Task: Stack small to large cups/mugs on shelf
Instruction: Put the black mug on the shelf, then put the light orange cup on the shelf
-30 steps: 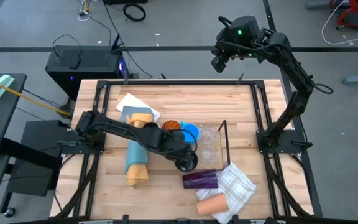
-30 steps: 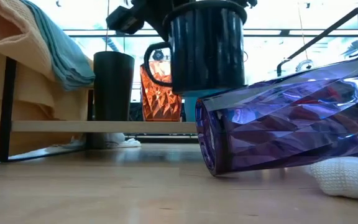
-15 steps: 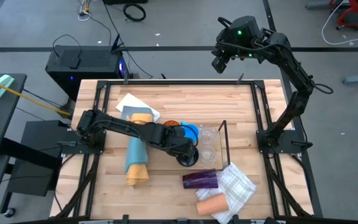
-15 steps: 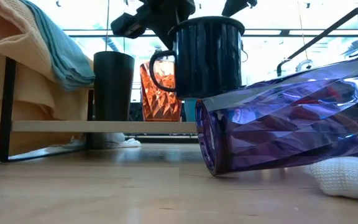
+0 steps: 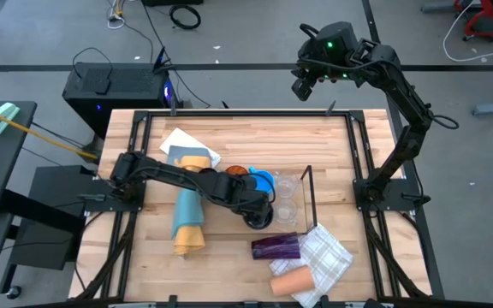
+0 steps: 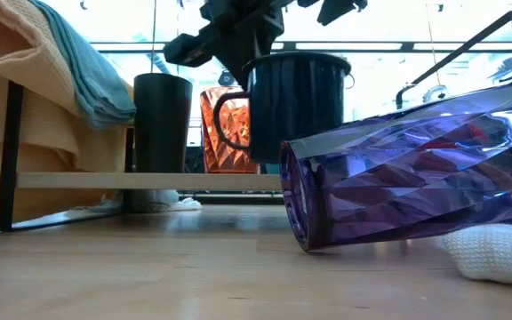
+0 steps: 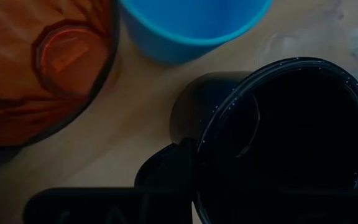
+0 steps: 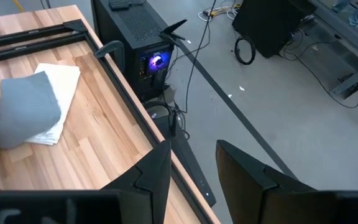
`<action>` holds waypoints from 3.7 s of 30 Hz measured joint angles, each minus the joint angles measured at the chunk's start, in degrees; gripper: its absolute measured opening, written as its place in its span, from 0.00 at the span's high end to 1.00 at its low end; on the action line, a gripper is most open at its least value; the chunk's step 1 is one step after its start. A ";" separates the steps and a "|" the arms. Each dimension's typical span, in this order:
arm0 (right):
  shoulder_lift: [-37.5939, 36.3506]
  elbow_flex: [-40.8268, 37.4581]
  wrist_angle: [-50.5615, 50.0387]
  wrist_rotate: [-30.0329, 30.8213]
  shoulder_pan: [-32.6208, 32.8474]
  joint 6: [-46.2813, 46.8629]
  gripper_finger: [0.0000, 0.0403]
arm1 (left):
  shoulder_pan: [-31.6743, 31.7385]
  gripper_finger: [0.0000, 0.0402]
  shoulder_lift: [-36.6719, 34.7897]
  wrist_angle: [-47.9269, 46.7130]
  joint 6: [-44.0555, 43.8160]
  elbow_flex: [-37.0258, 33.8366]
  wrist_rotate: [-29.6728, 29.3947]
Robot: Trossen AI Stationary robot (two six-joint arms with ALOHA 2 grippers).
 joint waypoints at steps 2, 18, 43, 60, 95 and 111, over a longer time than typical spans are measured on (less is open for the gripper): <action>0.00 0.00 -0.04 -0.01 0.01 0.00 0.67 | 0.01 0.94 0.25 0.43 0.01 0.00 0.00; 0.00 0.00 -0.08 -0.02 0.01 0.00 0.67 | 0.20 0.94 1.04 0.88 1.65 -0.02 0.07; 0.00 0.00 -0.13 -0.04 0.00 0.00 0.67 | 0.68 0.83 0.97 3.98 3.52 0.00 -0.66; 0.00 0.00 -0.98 -0.04 0.00 0.00 0.67 | 0.52 0.84 0.90 2.75 4.68 0.00 0.44; 0.00 0.00 -1.07 -1.60 0.01 -0.40 0.67 | 0.51 0.65 -2.29 3.88 7.08 0.03 -0.06; 0.00 0.00 -4.12 -1.61 0.01 1.51 0.67 | -2.00 0.69 -15.43 24.20 28.11 0.04 -3.76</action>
